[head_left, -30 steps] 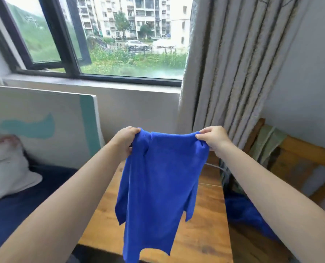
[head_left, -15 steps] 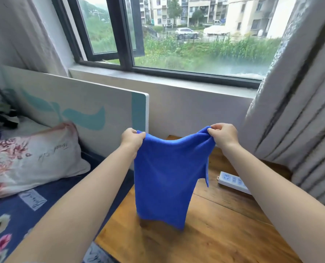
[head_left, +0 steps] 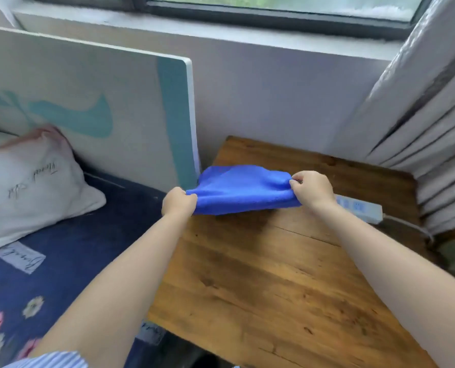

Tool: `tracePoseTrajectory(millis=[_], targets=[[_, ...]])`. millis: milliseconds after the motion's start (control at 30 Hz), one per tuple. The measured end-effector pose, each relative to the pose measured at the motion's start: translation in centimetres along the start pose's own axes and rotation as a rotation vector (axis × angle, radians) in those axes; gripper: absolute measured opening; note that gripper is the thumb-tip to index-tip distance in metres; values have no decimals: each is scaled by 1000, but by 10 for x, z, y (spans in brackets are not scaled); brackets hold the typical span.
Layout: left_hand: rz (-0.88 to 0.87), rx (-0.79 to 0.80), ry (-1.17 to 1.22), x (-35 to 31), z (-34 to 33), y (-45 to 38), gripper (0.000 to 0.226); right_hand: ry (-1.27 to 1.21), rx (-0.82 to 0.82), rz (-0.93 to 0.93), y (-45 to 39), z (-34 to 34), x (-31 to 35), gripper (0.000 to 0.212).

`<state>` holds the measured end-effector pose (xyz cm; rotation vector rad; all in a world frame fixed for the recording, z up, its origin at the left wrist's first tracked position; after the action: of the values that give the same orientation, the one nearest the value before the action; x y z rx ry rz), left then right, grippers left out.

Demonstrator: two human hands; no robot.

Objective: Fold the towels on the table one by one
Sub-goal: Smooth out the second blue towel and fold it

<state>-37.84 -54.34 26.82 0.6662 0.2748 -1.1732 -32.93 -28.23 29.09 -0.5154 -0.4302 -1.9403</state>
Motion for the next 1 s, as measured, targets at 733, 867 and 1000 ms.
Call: tracePoseTrajectory(millis=[733, 867, 1000], targets=[[-89, 896, -576, 171, -92, -12, 39, 248, 644, -423, 178, -171, -88, 26], [-42, 1143, -816, 174, -96, -5, 35, 277, 917, -512, 188, -178, -94, 33], [-191, 948, -803, 142, -107, -26, 37, 273, 778, -520, 158, -168, -106, 35]])
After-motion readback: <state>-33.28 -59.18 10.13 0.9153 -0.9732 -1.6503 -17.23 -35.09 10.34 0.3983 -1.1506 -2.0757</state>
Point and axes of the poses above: each hand's wrist, its own y-axis away from the middle knuckle, its own z-axis out of the back of the hand, x = y × z, the point moved 3 cm from there along -y, towards the middle knuckle, and after that the axes turned 4 degrees about -y, right-handed, at the moved point
